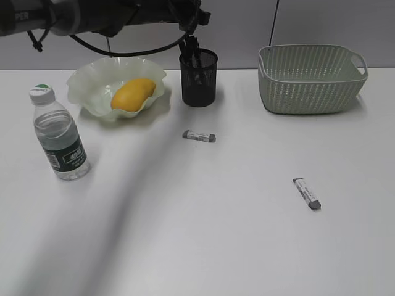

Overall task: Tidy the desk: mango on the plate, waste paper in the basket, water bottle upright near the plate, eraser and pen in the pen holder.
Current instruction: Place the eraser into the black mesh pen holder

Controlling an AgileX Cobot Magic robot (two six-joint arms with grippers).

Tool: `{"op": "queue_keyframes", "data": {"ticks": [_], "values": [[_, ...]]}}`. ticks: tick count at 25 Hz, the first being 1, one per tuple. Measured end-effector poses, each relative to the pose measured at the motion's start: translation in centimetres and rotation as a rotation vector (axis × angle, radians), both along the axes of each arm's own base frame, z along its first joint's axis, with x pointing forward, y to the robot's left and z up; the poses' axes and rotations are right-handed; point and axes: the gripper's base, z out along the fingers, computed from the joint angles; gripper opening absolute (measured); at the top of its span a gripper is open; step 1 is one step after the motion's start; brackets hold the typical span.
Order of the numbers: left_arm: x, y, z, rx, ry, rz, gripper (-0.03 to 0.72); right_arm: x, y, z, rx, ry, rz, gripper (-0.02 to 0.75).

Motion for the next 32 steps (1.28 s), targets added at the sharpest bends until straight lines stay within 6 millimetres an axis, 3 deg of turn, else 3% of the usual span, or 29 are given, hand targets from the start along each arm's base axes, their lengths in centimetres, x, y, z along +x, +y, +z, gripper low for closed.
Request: {"op": "queue_keyframes", "data": {"ticks": [4, 20, 26, 29, 32], "values": [[0.3, -0.3, -0.9, -0.009, 0.012, 0.007, 0.142, 0.0, 0.0, 0.0, -0.001, 0.0, -0.001, 0.369], [0.5, 0.2, -1.1, -0.067, 0.088, -0.012, 0.142, 0.0, 0.0, 0.0, -0.001, 0.0, -0.001, 0.346], [1.6, 3.4, -1.1, -0.112, 0.185, -0.076, 0.142, 0.0, 0.0, 0.0, -0.001, -0.001, -0.001, 0.34], [2.3, 5.4, -0.7, -0.173, 0.175, -0.114, 0.142, 0.0, 0.0, 0.0, -0.001, -0.001, -0.001, 0.34], [2.5, 6.1, -0.1, -0.219, 0.115, -0.206, 0.142, 0.0, 0.0, 0.0, -0.001, -0.001, -0.001, 0.34]]}}
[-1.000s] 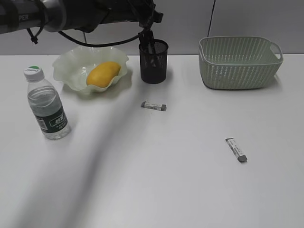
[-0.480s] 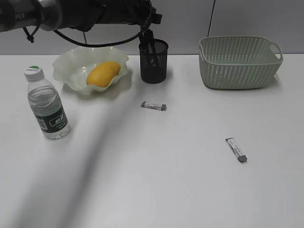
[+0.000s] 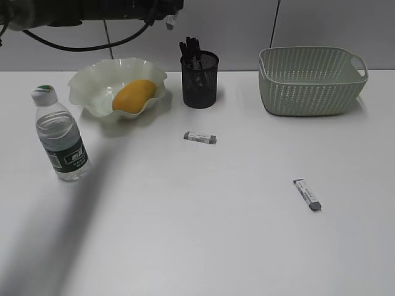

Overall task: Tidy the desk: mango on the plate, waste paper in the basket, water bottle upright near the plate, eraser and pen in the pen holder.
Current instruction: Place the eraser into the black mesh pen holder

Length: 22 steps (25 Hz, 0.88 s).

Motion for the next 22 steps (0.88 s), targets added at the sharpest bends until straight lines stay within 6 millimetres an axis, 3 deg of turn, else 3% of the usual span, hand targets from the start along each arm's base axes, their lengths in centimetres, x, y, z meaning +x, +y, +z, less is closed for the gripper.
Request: {"op": "queue_keyframes", "data": {"ticks": [4, 11, 22], "values": [[-0.2, -0.6, -0.5, -0.001, -0.073, -0.099, 0.142, 0.0, 0.0, 0.0, 0.0, 0.0, 0.0, 0.34], [0.2, -0.9, -2.1, -0.035, -0.077, -0.104, 0.142, 0.0, 0.0, 0.0, 0.0, 0.0, 0.0, 0.34], [0.9, -1.4, -5.4, 0.079, -0.185, -0.172, 0.142, 0.0, 0.0, 0.0, 0.0, 0.0, 0.0, 0.34]]}}
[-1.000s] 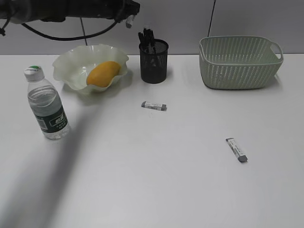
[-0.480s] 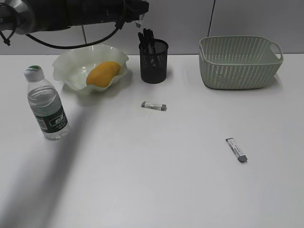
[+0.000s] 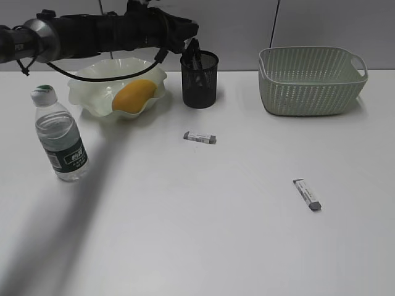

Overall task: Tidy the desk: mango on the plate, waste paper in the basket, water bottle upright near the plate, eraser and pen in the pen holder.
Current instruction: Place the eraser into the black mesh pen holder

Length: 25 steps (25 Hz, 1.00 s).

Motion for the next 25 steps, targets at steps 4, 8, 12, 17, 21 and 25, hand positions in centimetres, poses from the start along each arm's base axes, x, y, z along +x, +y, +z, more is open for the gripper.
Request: {"op": "queue_keyframes", "data": {"ticks": [4, 8, 12, 17, 21, 25], "values": [[0.52, -0.18, -0.2, -0.005, -0.02, -0.004, 0.142, 0.0, 0.0, 0.0, 0.0, 0.0, 0.0, 0.34], [0.77, -0.43, -0.32, -0.018, -0.036, -0.025, 0.142, 0.0, 0.0, 0.0, 0.0, 0.0, 0.0, 0.34], [0.71, -0.61, -0.67, -0.026, -0.034, -0.051, 0.142, 0.0, 0.0, 0.0, 0.0, 0.0, 0.0, 0.34], [0.32, -0.89, -0.42, -0.046, -0.041, -0.105, 0.142, 0.0, 0.0, 0.0, 0.0, 0.0, 0.0, 0.34], [0.24, -0.95, -0.39, -0.049, -0.042, -0.115, 0.142, 0.0, 0.0, 0.0, 0.0, 0.0, 0.0, 0.34], [0.19, -0.98, -0.37, -0.052, -0.042, -0.122, 0.22, 0.0, 0.0, 0.0, 0.0, 0.0, 0.0, 0.34]]}}
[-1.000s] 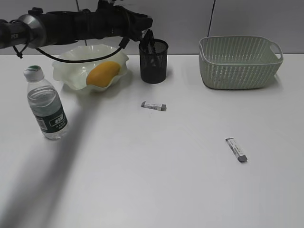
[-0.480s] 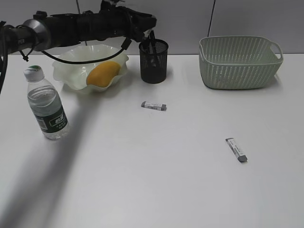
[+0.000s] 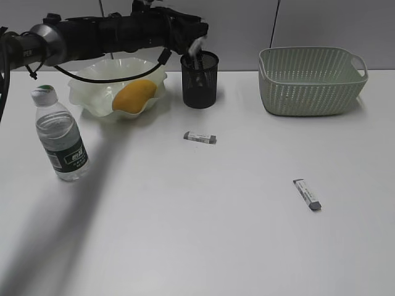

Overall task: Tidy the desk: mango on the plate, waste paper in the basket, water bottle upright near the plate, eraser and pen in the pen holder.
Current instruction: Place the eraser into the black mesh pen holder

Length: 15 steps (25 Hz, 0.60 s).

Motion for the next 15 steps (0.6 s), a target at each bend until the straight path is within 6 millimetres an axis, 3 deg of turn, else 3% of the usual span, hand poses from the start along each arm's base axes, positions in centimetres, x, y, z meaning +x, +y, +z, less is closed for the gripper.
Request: {"op": "queue_keyframes", "data": {"ticks": [6, 12, 15], "values": [[0.0, 0.0, 0.0, -0.004, 0.002, -0.003, 0.391, 0.0, 0.0, 0.0, 0.0, 0.0, 0.0, 0.328], [0.0, 0.0, 0.2, -0.006, 0.005, -0.001, 0.417, 0.0, 0.0, 0.0, 0.0, 0.0, 0.0, 0.3], [0.1, 0.8, 1.8, -0.031, 0.015, 0.023, 0.417, 0.0, 0.0, 0.0, 0.0, 0.0, 0.0, 0.297]]}}
